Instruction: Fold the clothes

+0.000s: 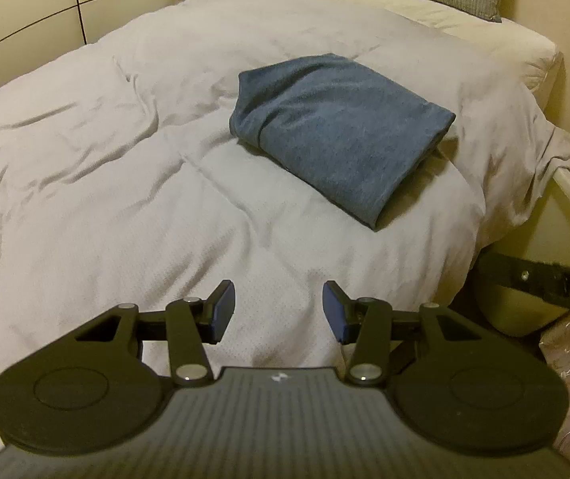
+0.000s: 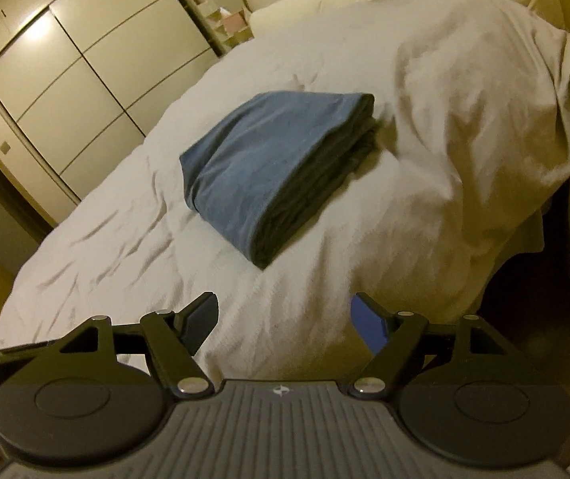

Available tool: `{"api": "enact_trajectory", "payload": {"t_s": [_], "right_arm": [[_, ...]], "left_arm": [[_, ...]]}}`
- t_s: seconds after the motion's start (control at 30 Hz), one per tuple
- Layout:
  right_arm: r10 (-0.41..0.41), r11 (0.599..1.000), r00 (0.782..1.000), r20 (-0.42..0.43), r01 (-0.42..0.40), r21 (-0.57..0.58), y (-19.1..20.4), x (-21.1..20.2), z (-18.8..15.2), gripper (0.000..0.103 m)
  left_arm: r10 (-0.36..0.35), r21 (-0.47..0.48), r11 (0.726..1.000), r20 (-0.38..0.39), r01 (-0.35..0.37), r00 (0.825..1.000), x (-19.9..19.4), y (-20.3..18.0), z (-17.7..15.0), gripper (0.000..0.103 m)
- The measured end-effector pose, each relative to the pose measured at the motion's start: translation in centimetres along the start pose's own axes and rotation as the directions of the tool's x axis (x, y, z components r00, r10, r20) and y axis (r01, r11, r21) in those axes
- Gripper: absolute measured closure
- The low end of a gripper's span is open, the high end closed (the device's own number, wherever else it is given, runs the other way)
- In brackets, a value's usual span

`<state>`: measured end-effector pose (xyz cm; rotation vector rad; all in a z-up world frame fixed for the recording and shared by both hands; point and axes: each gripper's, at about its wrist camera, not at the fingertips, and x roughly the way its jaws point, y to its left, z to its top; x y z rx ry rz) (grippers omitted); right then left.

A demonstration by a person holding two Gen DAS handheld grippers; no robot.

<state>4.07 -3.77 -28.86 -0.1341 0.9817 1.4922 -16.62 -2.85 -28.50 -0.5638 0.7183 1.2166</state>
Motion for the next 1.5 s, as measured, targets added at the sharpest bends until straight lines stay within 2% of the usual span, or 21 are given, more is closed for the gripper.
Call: {"api": "enact_trajectory", "payload": {"t_s": [0.2,0.27,0.33,0.47,0.57,0.7,0.8,0.87,0.97,1.03,1.13,1.2,1.27,1.33,1.4,1.5], "right_arm": [[-0.037,0.999,0.999,-0.021,0.037,-0.006,0.2,2.8,0.7,0.024],[-0.001,1.000,1.000,-0.030,0.000,-0.017,0.5,4.4,0.9,0.024],[0.041,0.997,0.998,-0.046,-0.044,-0.057,1.1,6.1,1.0,0.020],[0.030,0.996,0.997,-0.074,-0.037,-0.086,1.8,9.3,1.0,0.021],[-0.021,1.000,0.993,-0.117,0.021,-0.005,1.5,11.1,1.6,0.025],[-0.112,0.990,0.975,-0.192,0.125,0.059,2.4,11.5,3.3,0.028],[-0.181,0.977,0.956,-0.232,0.202,0.070,4.0,10.7,4.3,0.028],[-0.193,0.968,0.948,-0.254,0.226,0.107,5.4,10.0,4.7,0.028],[-0.243,0.956,0.928,-0.282,0.279,0.094,8.4,9.5,4.7,0.028],[-0.306,0.939,0.900,-0.311,0.340,0.059,10.3,10.0,4.5,0.029],[-0.384,0.908,0.855,-0.350,0.419,0.028,12.2,11.7,4.0,0.031],[-0.420,0.889,0.837,-0.351,0.457,0.027,12.8,12.9,4.0,0.031],[-0.442,0.874,0.831,-0.338,0.484,0.048,12.5,13.5,4.2,0.031],[-0.464,0.857,0.824,-0.325,0.510,0.071,12.3,14.0,4.4,0.032],[-0.485,0.840,0.817,-0.312,0.535,0.094,12.0,14.4,4.7,0.032],[-0.517,0.812,0.804,-0.293,0.569,0.130,11.5,15.2,5.0,0.032]], "left_arm": [[-0.040,0.013,0.999,-0.027,0.040,0.999,4.2,1.5,1.9,0.059],[-0.065,0.027,0.997,-0.040,0.066,0.997,6.7,2.6,2.8,0.059],[-0.091,0.042,0.995,-0.054,0.094,0.994,9.3,3.9,3.7,0.059],[-0.192,0.088,0.976,-0.093,0.200,0.977,13.6,7.1,6.1,0.062],[-0.250,0.105,0.959,-0.135,0.265,0.959,14.9,9.4,8.1,0.065],[-0.269,0.066,0.953,-0.258,0.295,0.928,15.6,12.0,12.1,0.073],[-0.236,0.130,0.948,-0.323,0.290,0.917,15.3,12.5,14.9,0.077],[-0.234,0.181,0.933,-0.349,0.310,0.907,14.8,12.7,17.0,0.077],[-0.243,0.229,0.909,-0.386,0.347,0.890,14.7,13.1,19.6,0.077],[-0.230,0.287,0.888,-0.403,0.360,0.886,15.0,13.0,20.9,0.077],[-0.210,0.391,0.836,-0.420,0.385,0.883,16.4,12.3,22.2,0.077],[-0.211,0.441,0.801,-0.426,0.405,0.880,17.6,11.9,22.7,0.077],[-0.211,0.482,0.765,-0.440,0.428,0.873,19.2,11.2,23.2,0.077],[-0.242,0.500,0.730,-0.450,0.467,0.860,20.4,10.9,24.0,0.077],[-0.269,0.507,0.696,-0.471,0.508,0.840,21.5,10.5,24.6,0.077],[-0.293,0.532,0.631,-0.512,0.565,0.808,22.7,9.9,25.1,0.076]]}}
